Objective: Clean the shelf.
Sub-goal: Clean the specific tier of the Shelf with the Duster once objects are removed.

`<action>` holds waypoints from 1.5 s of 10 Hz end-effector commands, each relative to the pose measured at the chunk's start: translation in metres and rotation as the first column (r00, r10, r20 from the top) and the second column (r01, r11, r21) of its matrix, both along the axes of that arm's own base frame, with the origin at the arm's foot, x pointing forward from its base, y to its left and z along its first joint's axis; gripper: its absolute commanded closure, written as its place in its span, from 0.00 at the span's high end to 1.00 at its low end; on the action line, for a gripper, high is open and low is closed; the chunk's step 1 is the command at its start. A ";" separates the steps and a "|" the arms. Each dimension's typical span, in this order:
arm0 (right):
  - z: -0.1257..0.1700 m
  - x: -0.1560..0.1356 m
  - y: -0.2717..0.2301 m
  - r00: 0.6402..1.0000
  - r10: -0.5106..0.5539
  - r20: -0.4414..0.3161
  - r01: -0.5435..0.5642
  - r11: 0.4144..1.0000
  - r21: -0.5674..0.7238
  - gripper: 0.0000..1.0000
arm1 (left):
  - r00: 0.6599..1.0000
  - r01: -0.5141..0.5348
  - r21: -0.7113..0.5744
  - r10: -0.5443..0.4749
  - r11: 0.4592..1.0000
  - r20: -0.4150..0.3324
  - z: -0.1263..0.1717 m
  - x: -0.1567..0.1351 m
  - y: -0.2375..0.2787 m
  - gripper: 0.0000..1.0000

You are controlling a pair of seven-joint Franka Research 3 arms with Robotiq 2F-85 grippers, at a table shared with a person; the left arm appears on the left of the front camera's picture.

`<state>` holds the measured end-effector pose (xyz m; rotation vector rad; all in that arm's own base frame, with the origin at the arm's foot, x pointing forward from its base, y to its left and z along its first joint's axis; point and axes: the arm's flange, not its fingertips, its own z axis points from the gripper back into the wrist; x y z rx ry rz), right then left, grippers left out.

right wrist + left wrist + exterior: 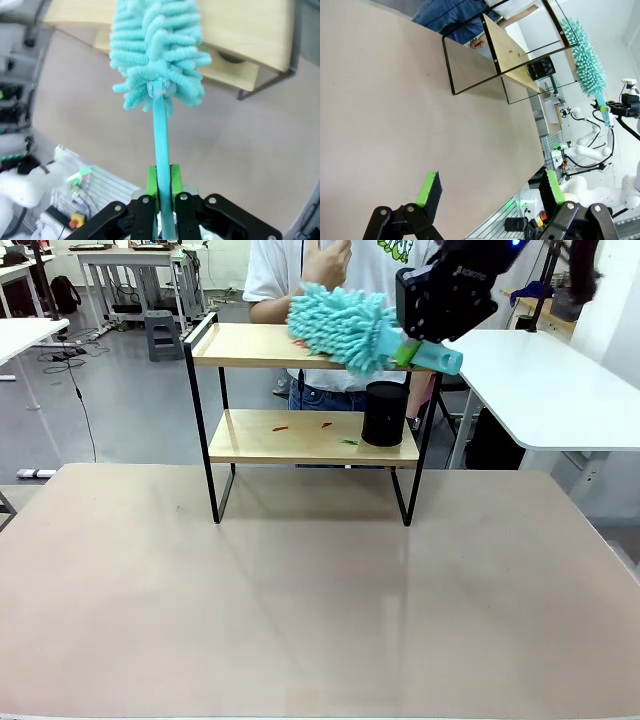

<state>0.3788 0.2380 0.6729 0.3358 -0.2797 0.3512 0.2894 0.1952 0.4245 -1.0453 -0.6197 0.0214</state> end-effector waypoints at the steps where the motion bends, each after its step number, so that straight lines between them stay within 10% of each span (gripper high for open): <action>1: 0.008 0.005 -0.017 0.970 0.217 -0.110 -0.214 0.976 0.042 0.12 | 1.000 0.002 -0.005 -0.002 1.000 0.027 0.000 -0.001 -0.003 1.00; 5: 0.024 -0.011 -0.071 0.827 0.544 -0.140 -0.509 0.832 0.222 0.12 | 1.000 0.002 -0.005 -0.002 1.000 0.027 0.000 -0.001 -0.003 1.00; 9: 0.014 -0.015 -0.101 0.818 0.561 -0.125 -0.498 0.800 0.335 0.12 | 1.000 0.002 -0.005 -0.002 1.000 0.027 0.000 -0.001 -0.003 1.00; 12: 0.016 -0.057 -0.216 0.935 0.351 -0.041 -0.288 0.825 0.486 0.12 | 1.000 0.002 -0.005 -0.002 1.000 0.027 0.000 -0.001 -0.003 1.00; 13: -0.012 -0.081 -0.273 0.989 0.121 -0.089 -0.056 0.847 0.529 0.12 | 1.000 0.002 -0.005 -0.002 1.000 0.027 0.000 -0.001 -0.003 1.00; 15: -0.092 -0.119 -0.335 0.975 -0.064 -0.213 0.183 0.777 0.602 0.12 | 1.000 0.002 -0.005 -0.002 1.000 0.027 0.000 -0.001 -0.003 1.00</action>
